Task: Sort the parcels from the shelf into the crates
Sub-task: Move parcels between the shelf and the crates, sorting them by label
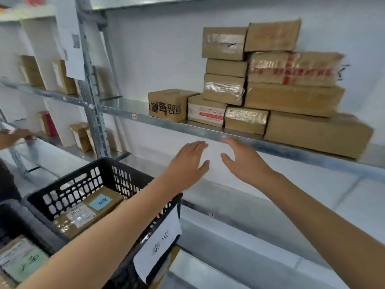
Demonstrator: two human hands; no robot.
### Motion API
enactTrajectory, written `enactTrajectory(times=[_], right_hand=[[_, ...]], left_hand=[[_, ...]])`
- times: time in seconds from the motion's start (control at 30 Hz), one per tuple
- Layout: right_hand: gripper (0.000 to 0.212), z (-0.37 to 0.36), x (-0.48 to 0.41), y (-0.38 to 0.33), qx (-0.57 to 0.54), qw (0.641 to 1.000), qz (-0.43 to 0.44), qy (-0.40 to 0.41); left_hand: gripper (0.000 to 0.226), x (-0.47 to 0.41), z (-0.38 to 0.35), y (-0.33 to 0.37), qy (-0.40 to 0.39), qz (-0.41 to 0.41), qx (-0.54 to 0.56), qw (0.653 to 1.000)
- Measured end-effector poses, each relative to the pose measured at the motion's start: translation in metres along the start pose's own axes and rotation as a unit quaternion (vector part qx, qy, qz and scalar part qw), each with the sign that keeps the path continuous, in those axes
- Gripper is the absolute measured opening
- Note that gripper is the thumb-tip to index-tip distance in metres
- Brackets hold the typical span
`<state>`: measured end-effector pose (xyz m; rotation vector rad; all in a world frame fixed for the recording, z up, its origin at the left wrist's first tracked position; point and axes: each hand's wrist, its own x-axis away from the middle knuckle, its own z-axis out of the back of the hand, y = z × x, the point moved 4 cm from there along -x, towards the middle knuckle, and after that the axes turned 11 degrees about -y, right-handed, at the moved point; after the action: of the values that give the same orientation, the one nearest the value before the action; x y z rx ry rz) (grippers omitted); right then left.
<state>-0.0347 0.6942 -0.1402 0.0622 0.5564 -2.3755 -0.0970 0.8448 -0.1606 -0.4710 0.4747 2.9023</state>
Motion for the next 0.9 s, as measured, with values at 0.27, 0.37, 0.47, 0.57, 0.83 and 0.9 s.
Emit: enactTrajectory(times=[0.27,0.37,0.47,0.57,0.83,0.9], right_hand=[[0.052,0.112,0.071,0.062,0.025,0.992,-0.073,0.099],[0.052,0.152,0.082,0.077,0.039,0.987,-0.088,0.132],[0.050,0.184,0.083,0.090,0.042,0.983,-0.092,0.152],[0.051,0.207,0.078,0.100,0.039,0.982,-0.077,0.170],[0.053,0.241,0.042,0.105,0.041,0.978,-0.082,0.189],[0.053,0.247,0.034,0.110,0.028,0.975,-0.099,0.197]], left_hand=[[0.047,-0.057,0.022,0.121,0.043,-0.115,0.058,0.991],[0.046,-0.083,0.032,0.145,0.054,-0.118,0.066,0.989],[0.052,-0.110,0.044,0.157,0.048,-0.104,0.061,0.992],[0.053,-0.133,0.058,0.161,0.046,-0.098,0.065,0.992],[0.051,-0.184,0.086,0.137,0.073,-0.023,0.115,0.990],[0.048,-0.194,0.086,0.129,0.083,-0.010,0.143,0.986]])
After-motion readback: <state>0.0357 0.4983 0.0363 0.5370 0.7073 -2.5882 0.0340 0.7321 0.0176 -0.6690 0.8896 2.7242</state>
